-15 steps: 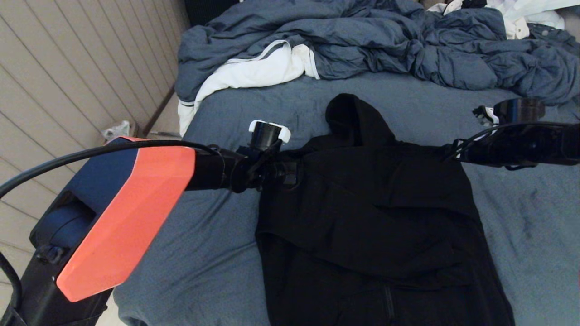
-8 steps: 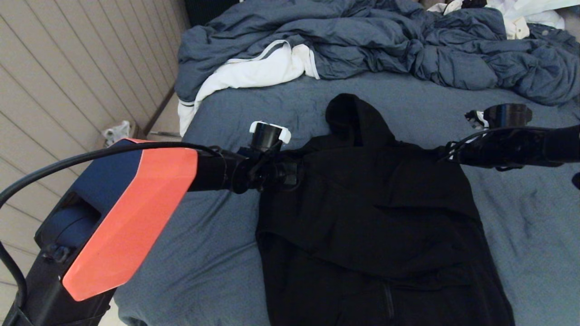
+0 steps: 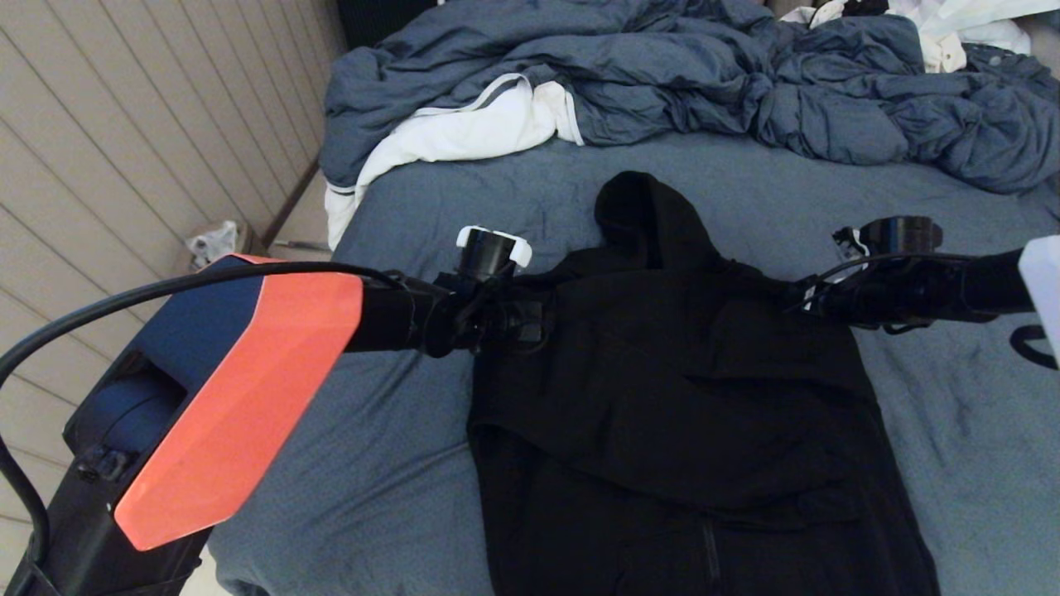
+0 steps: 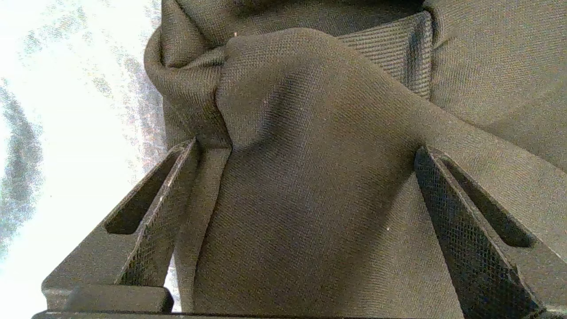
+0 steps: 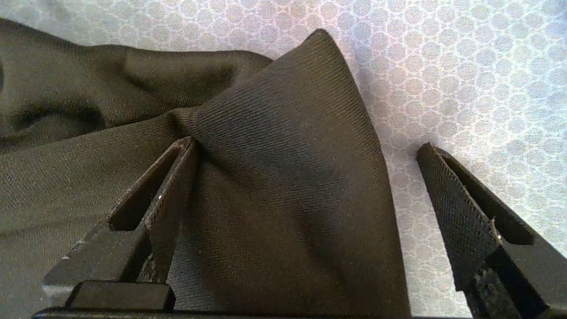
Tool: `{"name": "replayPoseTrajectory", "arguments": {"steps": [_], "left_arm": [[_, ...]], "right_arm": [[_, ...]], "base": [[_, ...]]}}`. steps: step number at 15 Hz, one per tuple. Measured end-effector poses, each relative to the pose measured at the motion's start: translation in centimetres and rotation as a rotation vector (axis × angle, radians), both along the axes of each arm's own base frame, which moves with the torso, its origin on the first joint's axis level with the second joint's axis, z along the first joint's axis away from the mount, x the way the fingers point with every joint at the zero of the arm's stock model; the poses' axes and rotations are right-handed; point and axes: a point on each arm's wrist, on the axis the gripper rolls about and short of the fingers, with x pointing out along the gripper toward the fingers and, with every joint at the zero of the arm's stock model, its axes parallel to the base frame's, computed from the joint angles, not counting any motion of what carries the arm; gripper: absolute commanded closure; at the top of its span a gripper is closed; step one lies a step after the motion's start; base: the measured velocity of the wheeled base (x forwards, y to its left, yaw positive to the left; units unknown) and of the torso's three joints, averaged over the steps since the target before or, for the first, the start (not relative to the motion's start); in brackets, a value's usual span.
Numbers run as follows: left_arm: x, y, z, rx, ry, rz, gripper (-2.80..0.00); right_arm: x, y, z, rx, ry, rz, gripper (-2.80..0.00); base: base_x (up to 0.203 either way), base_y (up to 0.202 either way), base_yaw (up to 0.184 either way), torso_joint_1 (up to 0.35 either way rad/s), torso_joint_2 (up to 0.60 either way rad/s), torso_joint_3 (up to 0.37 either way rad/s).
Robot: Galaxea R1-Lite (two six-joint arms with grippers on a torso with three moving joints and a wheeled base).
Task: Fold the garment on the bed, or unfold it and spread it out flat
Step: Fold the black sweatshirt
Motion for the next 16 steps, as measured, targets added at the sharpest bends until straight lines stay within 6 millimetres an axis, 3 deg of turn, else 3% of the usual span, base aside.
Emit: {"name": "replayPoseTrajectory", "arguments": {"steps": [4,5,16], "left_arm": [[0.1,-0.1,-0.3,-0.001,0.006,-0.005,-2.80],[0.1,-0.1,-0.4,-0.004,0.009,-0.008,0.00],[0.4,-0.3,-0.1,-0.017,-0.025,-0.006,0.00]], "right_arm": [[0.3,0.1,-0.1,-0.001,-0.005,0.002,-2.80],[0.4,0.1,-0.1,-0.001,-0.004,0.003,0.00],[0.9,2.3,0.6,-0.005,-0.024,0.049,0.00]], "base": [[0.000,0.000,0.000,0.000,0.00,0.000],[0.000,0.000,0.000,0.000,0.00,0.000],[0.000,0.000,0.000,0.000,0.00,0.000]]}}
